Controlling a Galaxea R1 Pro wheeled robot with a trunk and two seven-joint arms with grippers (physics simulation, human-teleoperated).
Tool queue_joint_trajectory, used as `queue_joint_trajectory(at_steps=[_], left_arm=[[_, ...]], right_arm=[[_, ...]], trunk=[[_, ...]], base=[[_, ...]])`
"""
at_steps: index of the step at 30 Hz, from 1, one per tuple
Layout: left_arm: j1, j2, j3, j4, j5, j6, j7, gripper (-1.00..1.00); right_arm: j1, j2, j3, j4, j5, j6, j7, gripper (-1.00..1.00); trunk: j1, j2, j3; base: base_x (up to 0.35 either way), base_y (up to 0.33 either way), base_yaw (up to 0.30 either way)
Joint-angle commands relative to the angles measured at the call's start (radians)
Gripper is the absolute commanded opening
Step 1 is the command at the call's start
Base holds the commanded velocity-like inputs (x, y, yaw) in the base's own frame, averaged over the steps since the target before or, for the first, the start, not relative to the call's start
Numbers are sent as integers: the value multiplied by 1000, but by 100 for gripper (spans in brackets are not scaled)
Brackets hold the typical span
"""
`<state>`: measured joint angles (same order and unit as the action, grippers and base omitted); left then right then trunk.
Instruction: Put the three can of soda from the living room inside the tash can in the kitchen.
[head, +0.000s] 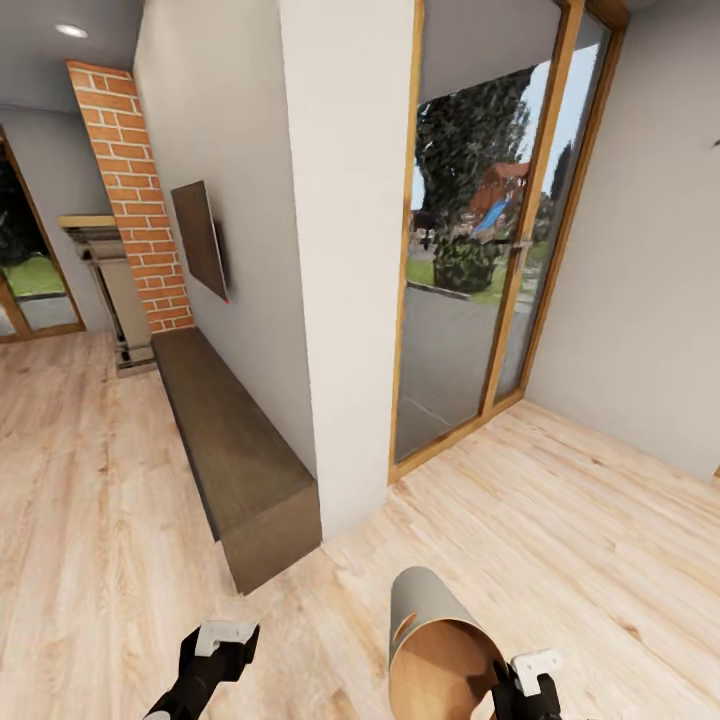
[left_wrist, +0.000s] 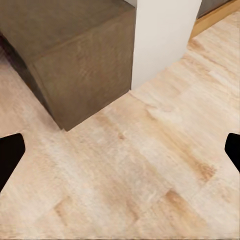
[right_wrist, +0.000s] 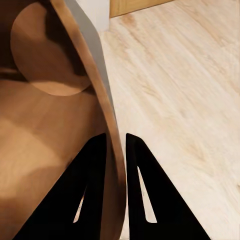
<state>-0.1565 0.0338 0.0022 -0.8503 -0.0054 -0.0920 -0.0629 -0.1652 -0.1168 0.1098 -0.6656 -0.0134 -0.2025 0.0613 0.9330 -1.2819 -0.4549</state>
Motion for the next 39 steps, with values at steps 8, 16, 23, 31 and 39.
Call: queue_joint_trajectory(at_steps=[8, 16, 23, 31, 39], left_arm=[[0, 1, 0, 2, 1, 0, 0, 100], [0, 1, 0, 1, 1, 0, 0, 100], [0, 2, 2, 1, 1, 1, -3, 100], [0, 3, 1, -4, 2, 1, -9, 100], [0, 6, 2, -8, 4, 1, -12, 100]], right_arm=[[-1, 0, -2, -2, -2, 0, 6, -100], [0, 0, -1, -2, -2, 0, 6, -100], [0, 0, -1, -2, -2, 0, 6, -100], [0, 0, -1, -2, -1, 0, 6, -100], [0, 0, 7, 13, 18, -1, 5, -100]], trunk=[[0, 0, 0], [0, 0, -4], [0, 0, -9], [0, 0, -10], [0, 0, -10]], base=[[-325, 63, 161], [-325, 8, 97], [-109, 0, 195], [99, 0, 79], [255, 0, 191]])
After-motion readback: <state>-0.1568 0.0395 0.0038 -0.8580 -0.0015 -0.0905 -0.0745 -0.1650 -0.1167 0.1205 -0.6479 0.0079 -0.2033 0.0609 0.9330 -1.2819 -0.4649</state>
